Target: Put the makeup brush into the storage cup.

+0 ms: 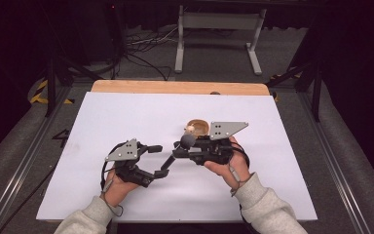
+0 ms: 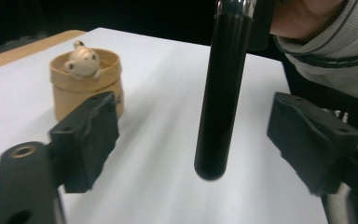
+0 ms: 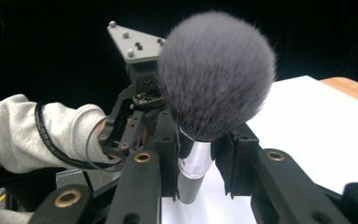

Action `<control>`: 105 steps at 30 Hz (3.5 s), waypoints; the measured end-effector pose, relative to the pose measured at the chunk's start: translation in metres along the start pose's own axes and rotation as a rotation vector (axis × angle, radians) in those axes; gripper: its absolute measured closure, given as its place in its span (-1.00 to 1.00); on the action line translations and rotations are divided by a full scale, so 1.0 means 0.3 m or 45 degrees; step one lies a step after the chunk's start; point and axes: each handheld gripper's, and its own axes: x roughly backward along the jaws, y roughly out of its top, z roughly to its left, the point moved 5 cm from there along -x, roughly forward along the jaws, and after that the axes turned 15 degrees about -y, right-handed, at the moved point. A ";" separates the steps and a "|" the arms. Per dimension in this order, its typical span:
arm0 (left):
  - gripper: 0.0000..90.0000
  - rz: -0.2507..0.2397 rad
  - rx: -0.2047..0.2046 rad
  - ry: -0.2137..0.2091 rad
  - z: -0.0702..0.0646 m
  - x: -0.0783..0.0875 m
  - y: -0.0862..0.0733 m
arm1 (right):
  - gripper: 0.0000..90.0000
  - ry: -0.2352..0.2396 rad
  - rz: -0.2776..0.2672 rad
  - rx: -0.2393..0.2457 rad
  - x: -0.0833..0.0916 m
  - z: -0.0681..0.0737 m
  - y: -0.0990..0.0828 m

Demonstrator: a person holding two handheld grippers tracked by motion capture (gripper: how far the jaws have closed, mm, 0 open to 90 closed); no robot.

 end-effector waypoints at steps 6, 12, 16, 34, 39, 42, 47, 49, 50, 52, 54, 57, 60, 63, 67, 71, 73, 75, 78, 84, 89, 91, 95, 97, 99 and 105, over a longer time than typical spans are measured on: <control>-0.88 -0.018 -0.015 0.055 0.001 0.020 0.000 | 0.58 -0.050 -0.002 0.021 0.013 -0.021 0.033; -0.95 -0.035 0.001 0.079 0.000 0.050 -0.009 | 0.58 -0.114 0.005 0.026 0.024 -0.050 0.060; -0.97 -0.045 0.009 0.102 0.004 0.077 -0.012 | 0.58 -0.160 0.004 0.019 0.032 -0.074 0.076; -1.00 -0.085 0.029 0.207 0.001 0.192 -0.052 | 0.58 -0.395 0.027 0.033 0.056 -0.192 0.115; -1.00 -0.094 0.027 0.225 -0.002 0.207 -0.058 | 0.58 -0.444 0.033 0.029 0.062 -0.218 0.121; -1.00 -0.100 0.028 0.228 -0.001 0.212 -0.062 | 0.58 -0.479 0.032 0.027 0.065 -0.233 0.126; -1.00 -0.094 0.025 0.229 0.000 0.208 -0.061 | 0.58 -0.527 0.029 0.023 0.069 -0.253 0.135; -1.00 -0.089 0.023 0.230 0.000 0.208 -0.061 | 0.58 -0.550 0.026 0.013 0.070 -0.263 0.140; -1.00 -0.091 0.022 0.234 0.002 0.209 -0.061 | 0.58 -0.566 0.029 0.019 0.070 -0.268 0.142; -1.00 -0.097 0.026 0.233 0.002 0.210 -0.061 | 0.58 -0.589 0.037 0.020 0.069 -0.277 0.145; -1.00 -0.102 0.031 0.234 0.002 0.211 -0.061 | 0.58 -0.614 0.045 0.021 0.069 -0.287 0.147; -1.00 -0.098 0.034 0.235 0.002 0.215 -0.062 | 0.58 -0.640 0.045 0.008 0.069 -0.300 0.151; -1.00 -0.102 0.034 0.239 0.003 0.216 -0.062 | 0.58 -0.671 0.055 -0.001 0.071 -0.313 0.153; -1.00 -0.103 0.034 0.242 0.003 0.217 -0.062 | 0.58 -0.704 0.062 0.002 0.073 -0.323 0.155; -1.00 -0.100 0.036 0.237 0.003 0.215 -0.062 | 0.58 -0.746 0.075 0.006 0.074 -0.332 0.156; -1.00 -0.100 0.031 0.237 0.004 0.214 -0.062 | 0.58 -0.795 0.089 0.000 0.076 -0.344 0.154; -1.00 -0.099 0.030 0.237 0.005 0.214 -0.063 | 0.58 -0.805 0.096 -0.014 0.077 -0.347 0.151; -1.00 -0.100 0.030 0.236 0.005 0.214 -0.063 | 0.58 -0.807 0.096 -0.023 0.077 -0.350 0.149; -1.00 -0.103 0.038 0.239 0.006 0.217 -0.065 | 0.58 -0.809 0.097 -0.027 0.075 -0.352 0.145; -1.00 -0.112 0.033 0.242 0.005 0.220 -0.064 | 0.58 -0.803 0.113 -0.038 0.063 -0.358 0.117; -1.00 -0.112 0.032 0.242 0.005 0.220 -0.065 | 0.58 -0.797 0.128 -0.052 0.049 -0.366 0.090; -1.00 -0.113 0.032 0.242 0.005 0.220 -0.065 | 0.58 -0.796 0.136 -0.053 0.043 -0.368 0.081; -1.00 -0.113 0.032 0.242 0.005 0.220 -0.065 | 0.58 -0.793 0.153 -0.059 0.034 -0.370 0.067; -1.00 -0.114 0.033 0.241 0.005 0.220 -0.065 | 0.58 -0.792 0.165 -0.065 0.029 -0.372 0.055; -1.00 -0.114 0.031 0.241 0.004 0.219 -0.065 | 0.58 -0.793 0.178 -0.066 0.024 -0.375 0.043; -1.00 -0.114 0.033 0.238 0.004 0.219 -0.065 | 0.58 -0.788 0.200 -0.074 0.011 -0.381 0.017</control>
